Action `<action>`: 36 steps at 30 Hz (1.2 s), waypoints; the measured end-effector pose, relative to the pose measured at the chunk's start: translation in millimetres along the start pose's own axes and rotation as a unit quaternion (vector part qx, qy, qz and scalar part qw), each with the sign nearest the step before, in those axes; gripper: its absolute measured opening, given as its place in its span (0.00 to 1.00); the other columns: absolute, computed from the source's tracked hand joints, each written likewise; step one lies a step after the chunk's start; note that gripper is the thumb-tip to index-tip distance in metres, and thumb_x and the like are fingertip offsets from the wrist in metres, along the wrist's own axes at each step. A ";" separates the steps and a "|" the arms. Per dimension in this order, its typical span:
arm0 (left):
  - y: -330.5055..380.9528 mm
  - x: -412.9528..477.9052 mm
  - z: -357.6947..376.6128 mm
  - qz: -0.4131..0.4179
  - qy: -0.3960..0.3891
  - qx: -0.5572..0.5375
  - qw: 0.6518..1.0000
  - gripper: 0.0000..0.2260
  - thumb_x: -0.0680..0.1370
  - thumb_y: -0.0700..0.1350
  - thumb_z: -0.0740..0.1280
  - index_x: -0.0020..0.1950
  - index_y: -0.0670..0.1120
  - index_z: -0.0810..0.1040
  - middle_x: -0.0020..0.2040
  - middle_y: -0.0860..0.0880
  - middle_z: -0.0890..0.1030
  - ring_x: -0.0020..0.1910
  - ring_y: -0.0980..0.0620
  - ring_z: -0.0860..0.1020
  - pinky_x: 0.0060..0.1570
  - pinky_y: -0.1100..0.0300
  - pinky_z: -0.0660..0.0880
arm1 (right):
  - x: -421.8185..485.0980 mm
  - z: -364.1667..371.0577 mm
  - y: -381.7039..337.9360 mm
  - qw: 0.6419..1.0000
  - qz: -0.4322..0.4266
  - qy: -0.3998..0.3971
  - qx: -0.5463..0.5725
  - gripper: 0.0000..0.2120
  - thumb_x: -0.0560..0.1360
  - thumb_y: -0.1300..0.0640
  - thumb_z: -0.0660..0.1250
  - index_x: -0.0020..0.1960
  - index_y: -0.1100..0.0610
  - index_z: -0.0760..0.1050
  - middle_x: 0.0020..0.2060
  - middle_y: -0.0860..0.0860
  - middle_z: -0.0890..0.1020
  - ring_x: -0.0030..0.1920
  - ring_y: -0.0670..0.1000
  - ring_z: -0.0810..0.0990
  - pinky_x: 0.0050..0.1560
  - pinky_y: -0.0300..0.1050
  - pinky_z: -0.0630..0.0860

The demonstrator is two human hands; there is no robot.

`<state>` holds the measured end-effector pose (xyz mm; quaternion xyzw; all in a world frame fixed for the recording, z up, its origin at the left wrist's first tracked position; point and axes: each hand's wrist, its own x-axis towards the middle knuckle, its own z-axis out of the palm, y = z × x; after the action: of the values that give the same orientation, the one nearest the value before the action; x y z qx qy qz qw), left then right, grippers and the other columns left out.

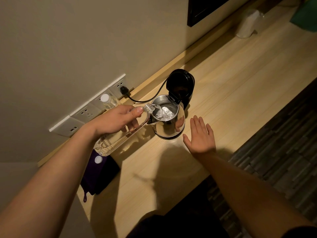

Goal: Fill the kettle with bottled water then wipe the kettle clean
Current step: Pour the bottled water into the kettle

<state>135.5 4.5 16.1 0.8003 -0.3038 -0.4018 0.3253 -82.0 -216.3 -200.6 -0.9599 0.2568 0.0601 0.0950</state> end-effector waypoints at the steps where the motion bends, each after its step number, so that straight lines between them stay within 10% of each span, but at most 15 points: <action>1: 0.8 -0.3 0.2 0.000 0.000 -0.001 1.000 0.42 0.65 0.82 0.59 0.49 0.43 0.80 0.39 0.52 0.88 0.34 0.58 0.83 0.31 0.67 0.77 | 0.1 -0.1 0.1 1.000 0.000 0.000 0.001 0.37 0.81 0.36 0.50 0.84 0.56 0.55 0.84 0.53 0.55 0.84 0.53 0.51 0.81 0.55 0.53; 36: 12.0 -4.5 -2.6 -0.027 -0.020 0.001 0.999 0.41 0.60 0.85 0.58 0.49 0.51 0.78 0.39 0.48 0.86 0.35 0.55 0.83 0.35 0.58 0.79 | 0.4 -0.2 0.3 1.000 0.002 -0.006 0.005 0.37 0.82 0.36 0.51 0.84 0.56 0.54 0.84 0.53 0.55 0.84 0.53 0.50 0.81 0.55 0.53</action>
<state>132.7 1.3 28.5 0.8002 -0.2890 -0.4257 0.3080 -81.8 -216.8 -200.6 -0.9585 0.2584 0.0647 0.1017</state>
